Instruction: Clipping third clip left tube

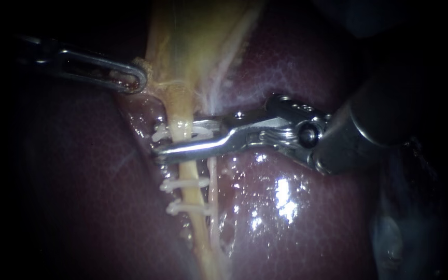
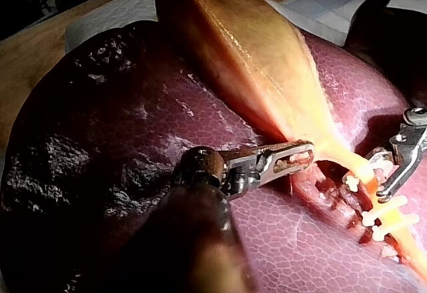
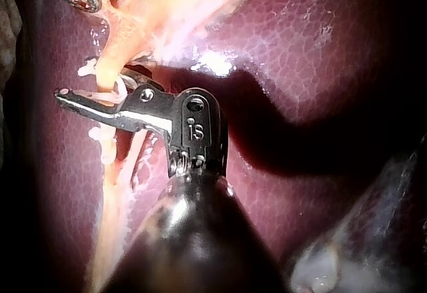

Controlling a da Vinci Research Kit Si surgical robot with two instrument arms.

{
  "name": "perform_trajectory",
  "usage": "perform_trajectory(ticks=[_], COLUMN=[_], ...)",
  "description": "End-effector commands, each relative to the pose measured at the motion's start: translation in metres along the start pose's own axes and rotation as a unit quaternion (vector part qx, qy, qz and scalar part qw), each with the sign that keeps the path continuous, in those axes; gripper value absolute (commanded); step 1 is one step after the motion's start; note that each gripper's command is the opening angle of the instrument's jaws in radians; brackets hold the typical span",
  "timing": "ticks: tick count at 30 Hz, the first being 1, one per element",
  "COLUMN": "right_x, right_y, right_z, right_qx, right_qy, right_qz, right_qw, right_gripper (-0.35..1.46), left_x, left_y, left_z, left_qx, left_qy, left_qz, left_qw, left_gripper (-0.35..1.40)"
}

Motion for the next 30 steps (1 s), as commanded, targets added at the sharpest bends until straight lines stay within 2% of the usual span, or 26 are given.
perform_trajectory(ticks=[1,5,8,10,11,21,30], right_x=[0.0,0.0,0.0,0.0,0.0,-0.0001,-0.0002], right_y=[0.0,0.0,0.0,-0.0001,-0.0001,-0.0005,-0.0002], right_z=[0.0001,0.0001,0.0001,0.0,0.0,0.0002,-0.0001], right_qx=[0.001,0.002,0.006,0.011,0.013,0.023,0.023], right_qy=[0.001,0.002,-0.001,-0.004,-0.005,-0.012,-0.012], right_qz=[0.003,0.009,0.012,0.02,0.026,0.029,0.029], right_qw=[1.0,1.0,0.9999,0.9997,0.9995,0.9993,0.9993], right_gripper=[0.27,0.16,-0.08,-0.33,-0.35,-0.35,-0.35], left_x=[0.0,0.0,0.0,0.0,0.0,0.0,0.0], left_y=[0.0,0.0,0.0,0.0,0.0,0.0,0.0001], left_z=[0.0,0.0,0.0,0.0001,0.0001,0.0001,0.0001], left_qx=[0.0,0.0,0.0,0.0,0.0,0.0,0.0], left_qy=[0.0,0.0,0.0,0.0,0.0,0.0,0.0], left_qz=[0.0,0.0,0.0,0.0,0.0,0.0,0.0], left_qw=[1.0,1.0,1.0,1.0,1.0,1.0,1.0], left_gripper=[-0.35,-0.35,-0.35,-0.35,-0.35,-0.35,-0.35])
